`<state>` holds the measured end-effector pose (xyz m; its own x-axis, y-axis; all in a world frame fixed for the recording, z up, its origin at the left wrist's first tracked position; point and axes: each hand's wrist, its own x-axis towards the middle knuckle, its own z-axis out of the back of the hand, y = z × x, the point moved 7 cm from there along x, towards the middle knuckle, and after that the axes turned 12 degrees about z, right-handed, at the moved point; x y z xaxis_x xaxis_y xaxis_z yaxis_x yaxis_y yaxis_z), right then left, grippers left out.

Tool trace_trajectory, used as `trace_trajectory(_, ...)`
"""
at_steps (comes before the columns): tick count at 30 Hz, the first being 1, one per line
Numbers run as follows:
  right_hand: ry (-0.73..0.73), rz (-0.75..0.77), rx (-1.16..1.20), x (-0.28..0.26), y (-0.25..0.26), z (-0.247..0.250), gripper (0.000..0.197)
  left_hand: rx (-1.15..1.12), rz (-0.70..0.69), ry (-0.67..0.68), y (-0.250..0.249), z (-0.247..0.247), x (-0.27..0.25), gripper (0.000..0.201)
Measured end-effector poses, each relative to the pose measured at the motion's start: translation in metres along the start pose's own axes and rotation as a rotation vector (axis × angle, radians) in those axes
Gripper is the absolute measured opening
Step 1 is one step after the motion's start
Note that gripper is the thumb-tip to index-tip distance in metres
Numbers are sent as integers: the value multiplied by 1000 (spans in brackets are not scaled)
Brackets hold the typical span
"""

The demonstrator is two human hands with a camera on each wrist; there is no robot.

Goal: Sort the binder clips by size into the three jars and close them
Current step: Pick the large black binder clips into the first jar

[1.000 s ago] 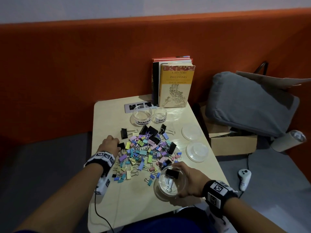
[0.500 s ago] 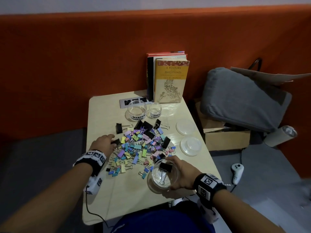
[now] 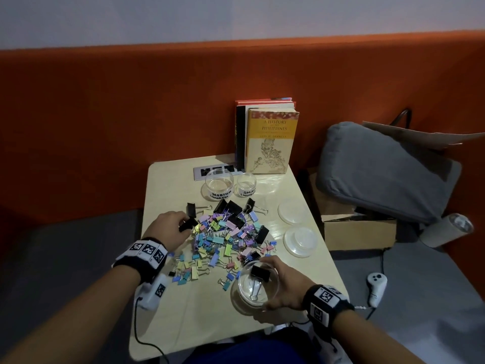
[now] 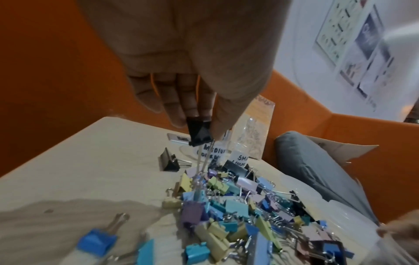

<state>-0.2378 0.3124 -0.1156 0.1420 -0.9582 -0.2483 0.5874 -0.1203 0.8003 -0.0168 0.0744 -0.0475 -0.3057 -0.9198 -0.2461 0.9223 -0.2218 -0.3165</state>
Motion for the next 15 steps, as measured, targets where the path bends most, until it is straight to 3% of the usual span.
trace_trajectory(6,-5,20,20,0,-1,0,98,56,-125,-43,-31,9,-11,25)
trace_trajectory(12,1,16,24,2,-2,-2,100,-14,-148,28,-44,17,-18,47)
trace_trajectory(15,4,18,23,2,-2,-2,100,-72,-181,75,-51,16,-22,38)
